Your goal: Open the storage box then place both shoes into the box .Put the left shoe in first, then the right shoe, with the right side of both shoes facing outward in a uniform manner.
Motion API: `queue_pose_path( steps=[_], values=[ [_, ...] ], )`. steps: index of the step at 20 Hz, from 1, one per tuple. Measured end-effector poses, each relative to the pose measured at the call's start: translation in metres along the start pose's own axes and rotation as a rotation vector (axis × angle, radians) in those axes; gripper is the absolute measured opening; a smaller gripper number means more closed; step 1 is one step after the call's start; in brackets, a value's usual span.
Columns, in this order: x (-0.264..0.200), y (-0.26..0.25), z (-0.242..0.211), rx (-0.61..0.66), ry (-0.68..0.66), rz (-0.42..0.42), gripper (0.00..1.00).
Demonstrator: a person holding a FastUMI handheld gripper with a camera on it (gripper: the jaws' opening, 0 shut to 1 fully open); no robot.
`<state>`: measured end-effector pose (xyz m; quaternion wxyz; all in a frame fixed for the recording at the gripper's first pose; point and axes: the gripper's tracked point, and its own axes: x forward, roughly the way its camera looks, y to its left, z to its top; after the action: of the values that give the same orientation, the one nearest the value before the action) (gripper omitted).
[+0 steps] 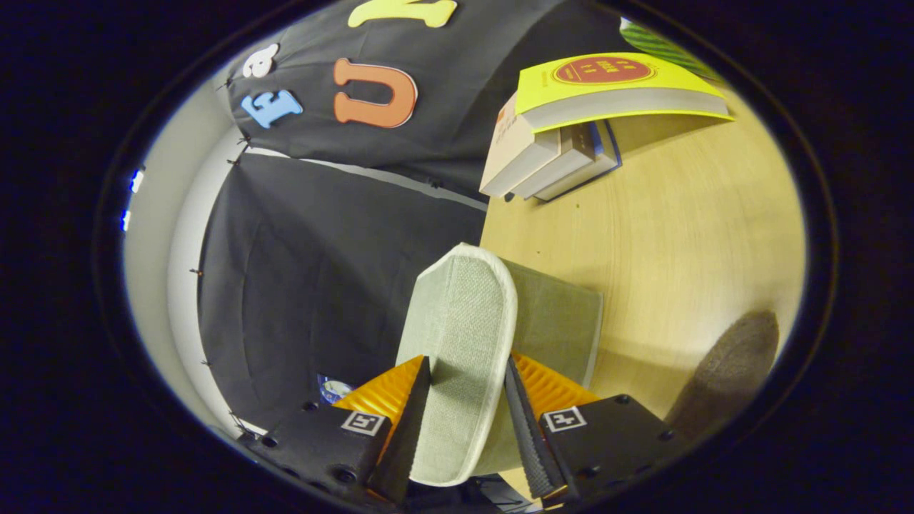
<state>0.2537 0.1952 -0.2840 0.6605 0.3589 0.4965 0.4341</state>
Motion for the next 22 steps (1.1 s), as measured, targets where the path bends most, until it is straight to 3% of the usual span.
queue_pose_path(
  steps=[3, 9, 13, 22],
  values=[
    [-0.008, 0.000, 0.004, -0.012, -0.029, -0.018, 0.41],
    [-0.019, 0.023, 0.001, -0.083, -0.069, -0.080, 0.19],
    [-0.021, 0.047, 0.003, -0.115, -0.092, -0.140, 0.11],
    [-0.008, 0.165, 0.003, -0.151, -0.161, -0.135, 0.09]
  ],
)
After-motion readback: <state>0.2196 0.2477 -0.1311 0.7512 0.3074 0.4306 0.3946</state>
